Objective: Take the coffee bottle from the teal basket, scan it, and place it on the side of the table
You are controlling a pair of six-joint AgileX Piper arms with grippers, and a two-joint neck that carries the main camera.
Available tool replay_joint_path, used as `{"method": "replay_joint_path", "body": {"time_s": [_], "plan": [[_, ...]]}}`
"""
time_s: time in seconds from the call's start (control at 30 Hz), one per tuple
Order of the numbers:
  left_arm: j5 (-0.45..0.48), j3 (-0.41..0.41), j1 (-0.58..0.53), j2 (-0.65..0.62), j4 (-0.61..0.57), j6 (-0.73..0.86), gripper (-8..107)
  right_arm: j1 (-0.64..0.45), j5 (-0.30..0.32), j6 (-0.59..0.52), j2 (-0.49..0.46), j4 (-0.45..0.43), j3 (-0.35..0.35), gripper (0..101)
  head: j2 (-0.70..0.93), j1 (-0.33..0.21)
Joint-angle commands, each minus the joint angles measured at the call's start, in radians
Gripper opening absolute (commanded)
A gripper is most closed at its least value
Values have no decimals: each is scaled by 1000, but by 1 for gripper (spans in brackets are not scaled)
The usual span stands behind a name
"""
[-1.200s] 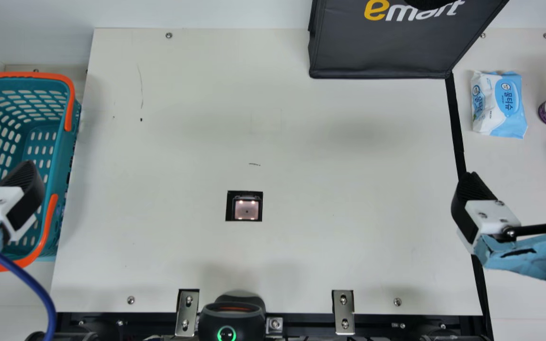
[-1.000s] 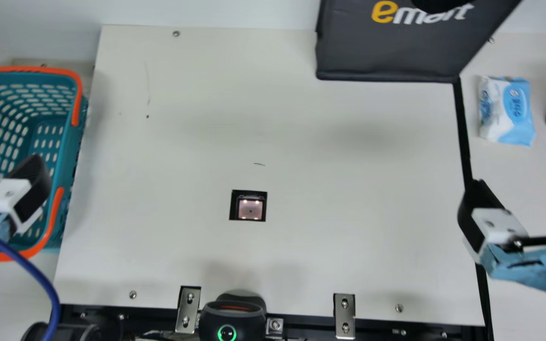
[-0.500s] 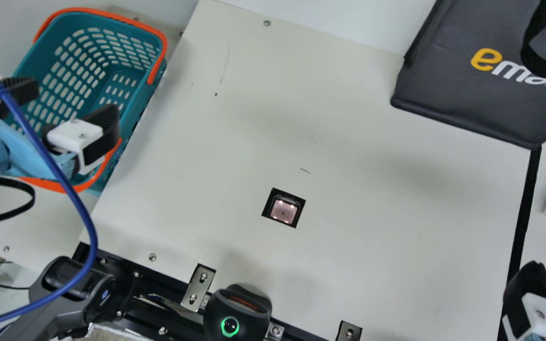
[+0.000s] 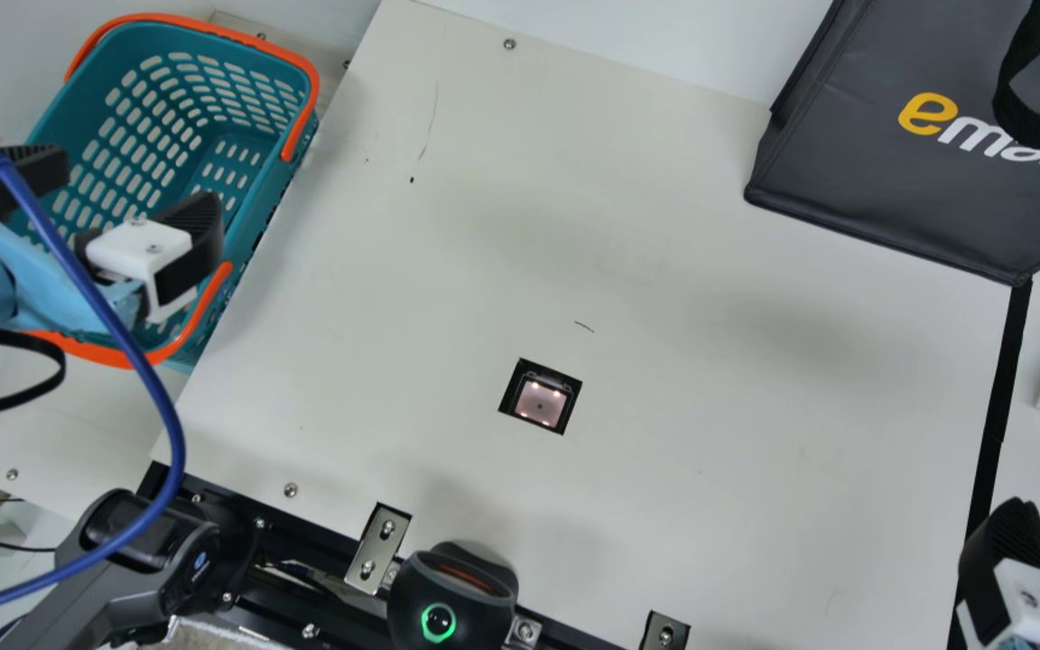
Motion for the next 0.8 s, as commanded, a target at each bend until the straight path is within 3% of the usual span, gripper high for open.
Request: {"method": "replay_joint_path", "body": {"time_s": [0.0, 0.43, 0.77], "plan": [[-3, -3, 25, 7, 14, -21, 90, 0, 0, 0, 0, 0, 0, 95, 4, -29], [-30, 17, 299, 61, 67, -123, 90, 0, 0, 0, 0, 0, 0, 95, 4, -29], [-82, 42, 519, 164, -8, 61, 90, 0, -1, 0, 0, 0, 0, 95, 4, -29]]}}
